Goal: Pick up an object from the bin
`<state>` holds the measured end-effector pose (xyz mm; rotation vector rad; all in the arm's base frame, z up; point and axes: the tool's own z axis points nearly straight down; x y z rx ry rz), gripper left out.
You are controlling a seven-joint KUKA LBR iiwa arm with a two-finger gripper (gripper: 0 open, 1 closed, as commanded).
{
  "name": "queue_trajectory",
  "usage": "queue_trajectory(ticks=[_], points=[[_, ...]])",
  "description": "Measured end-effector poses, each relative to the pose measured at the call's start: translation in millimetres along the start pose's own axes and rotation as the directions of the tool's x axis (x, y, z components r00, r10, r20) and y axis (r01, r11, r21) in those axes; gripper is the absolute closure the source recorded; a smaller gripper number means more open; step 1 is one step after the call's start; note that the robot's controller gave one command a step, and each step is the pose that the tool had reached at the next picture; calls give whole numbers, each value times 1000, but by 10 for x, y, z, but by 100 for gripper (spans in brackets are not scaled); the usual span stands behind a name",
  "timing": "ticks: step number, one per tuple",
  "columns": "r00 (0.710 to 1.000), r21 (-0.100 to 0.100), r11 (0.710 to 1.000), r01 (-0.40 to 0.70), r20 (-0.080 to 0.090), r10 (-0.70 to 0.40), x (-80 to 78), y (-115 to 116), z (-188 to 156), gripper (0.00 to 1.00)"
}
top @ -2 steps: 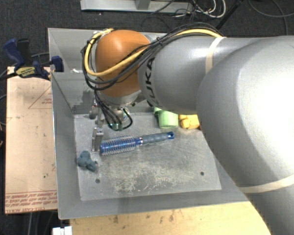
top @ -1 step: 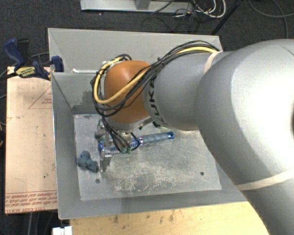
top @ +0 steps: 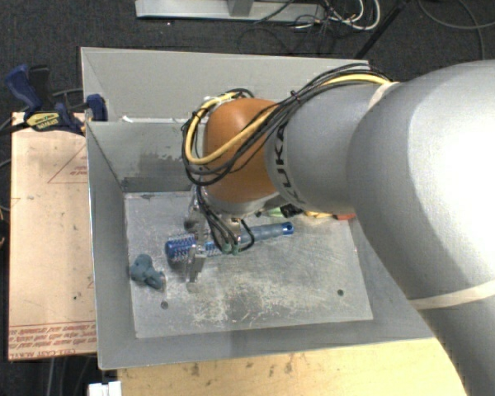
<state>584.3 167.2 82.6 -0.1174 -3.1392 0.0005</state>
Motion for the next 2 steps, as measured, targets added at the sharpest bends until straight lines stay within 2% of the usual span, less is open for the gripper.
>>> queue_trajectory(ticks=[1, 2], points=[[1000, -2, 1000, 0, 0, 0, 1, 15, -3, 100], [998, -4, 998, 55, 9, -55, 1, -11, -1419, 100]])
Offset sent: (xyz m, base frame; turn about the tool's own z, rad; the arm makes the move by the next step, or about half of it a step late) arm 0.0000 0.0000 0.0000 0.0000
